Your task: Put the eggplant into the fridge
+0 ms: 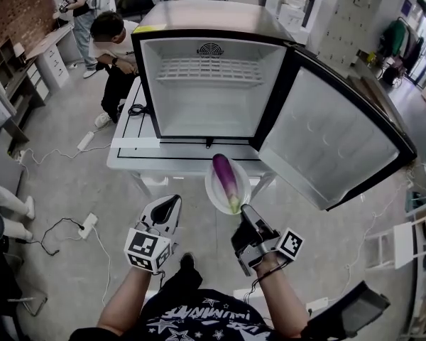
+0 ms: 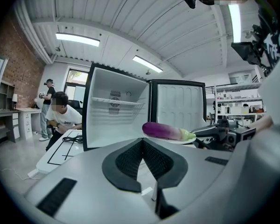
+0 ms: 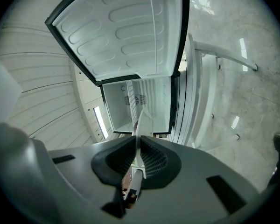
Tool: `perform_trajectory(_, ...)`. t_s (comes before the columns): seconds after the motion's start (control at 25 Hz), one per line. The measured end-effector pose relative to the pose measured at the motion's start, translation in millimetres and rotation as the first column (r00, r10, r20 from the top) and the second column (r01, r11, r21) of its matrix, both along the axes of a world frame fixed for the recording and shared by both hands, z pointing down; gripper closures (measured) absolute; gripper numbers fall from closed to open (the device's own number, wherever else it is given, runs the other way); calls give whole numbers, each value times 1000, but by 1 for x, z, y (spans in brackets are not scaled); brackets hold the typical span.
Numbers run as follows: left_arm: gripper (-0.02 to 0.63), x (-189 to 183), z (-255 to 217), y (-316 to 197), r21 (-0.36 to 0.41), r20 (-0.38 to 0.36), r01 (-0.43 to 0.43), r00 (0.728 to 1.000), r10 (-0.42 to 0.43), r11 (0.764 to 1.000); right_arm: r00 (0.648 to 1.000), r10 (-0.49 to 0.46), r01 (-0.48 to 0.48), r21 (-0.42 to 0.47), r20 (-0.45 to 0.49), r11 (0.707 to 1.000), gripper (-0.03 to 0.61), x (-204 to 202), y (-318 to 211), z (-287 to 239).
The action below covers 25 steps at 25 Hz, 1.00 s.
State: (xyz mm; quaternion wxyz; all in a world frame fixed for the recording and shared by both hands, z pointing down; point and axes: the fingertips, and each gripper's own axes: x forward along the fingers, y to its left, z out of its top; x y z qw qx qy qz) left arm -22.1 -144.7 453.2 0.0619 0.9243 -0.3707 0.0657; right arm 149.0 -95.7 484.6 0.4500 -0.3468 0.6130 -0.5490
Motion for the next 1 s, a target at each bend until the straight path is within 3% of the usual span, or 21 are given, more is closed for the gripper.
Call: perform_trajectory(1.0, 604, -37, 1, -104, -2, -49, -83, 995, 83, 997, 997, 70, -70, 1, -24, 998, 555, -48, -93, -1)
